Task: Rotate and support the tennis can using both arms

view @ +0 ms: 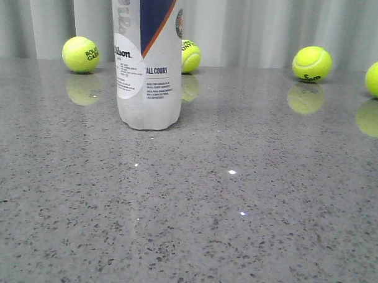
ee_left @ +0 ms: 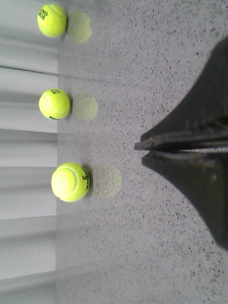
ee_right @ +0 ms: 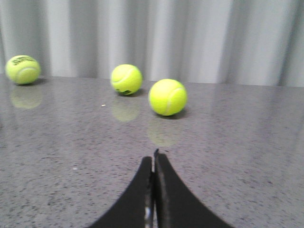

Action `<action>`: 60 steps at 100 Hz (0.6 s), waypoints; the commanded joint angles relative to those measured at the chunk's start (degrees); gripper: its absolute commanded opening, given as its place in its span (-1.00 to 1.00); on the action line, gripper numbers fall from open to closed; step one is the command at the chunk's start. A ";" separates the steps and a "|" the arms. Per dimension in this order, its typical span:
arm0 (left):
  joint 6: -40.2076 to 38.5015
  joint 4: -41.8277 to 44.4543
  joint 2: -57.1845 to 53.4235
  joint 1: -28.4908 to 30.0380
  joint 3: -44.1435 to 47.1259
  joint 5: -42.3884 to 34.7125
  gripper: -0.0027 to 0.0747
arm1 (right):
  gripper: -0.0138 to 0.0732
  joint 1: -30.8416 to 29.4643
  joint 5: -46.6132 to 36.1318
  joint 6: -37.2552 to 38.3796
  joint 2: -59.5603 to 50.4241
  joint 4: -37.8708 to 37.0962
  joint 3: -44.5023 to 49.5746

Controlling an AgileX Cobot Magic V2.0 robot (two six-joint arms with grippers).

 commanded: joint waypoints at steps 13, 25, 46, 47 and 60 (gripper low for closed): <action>-0.51 -0.03 -1.81 -0.29 2.46 -4.49 -0.98 | -0.82 -1.83 -0.65 0.20 -2.83 -0.87 0.27; -0.51 -0.03 -1.81 -0.29 2.46 -4.49 -0.98 | -0.82 -1.83 -0.45 0.20 -2.89 -0.87 0.27; -0.51 -0.03 -1.81 -0.29 2.46 -4.49 -0.98 | -0.82 -1.83 -0.09 0.20 -2.89 -0.87 0.27; -0.51 -0.03 -1.81 -0.29 2.46 -4.49 -0.98 | -0.82 -1.83 -0.09 0.20 -2.89 -0.87 0.27; -0.51 -0.03 -1.81 -0.29 2.46 -4.49 -0.98 | -0.82 -1.83 -0.09 0.20 -2.89 -0.87 0.27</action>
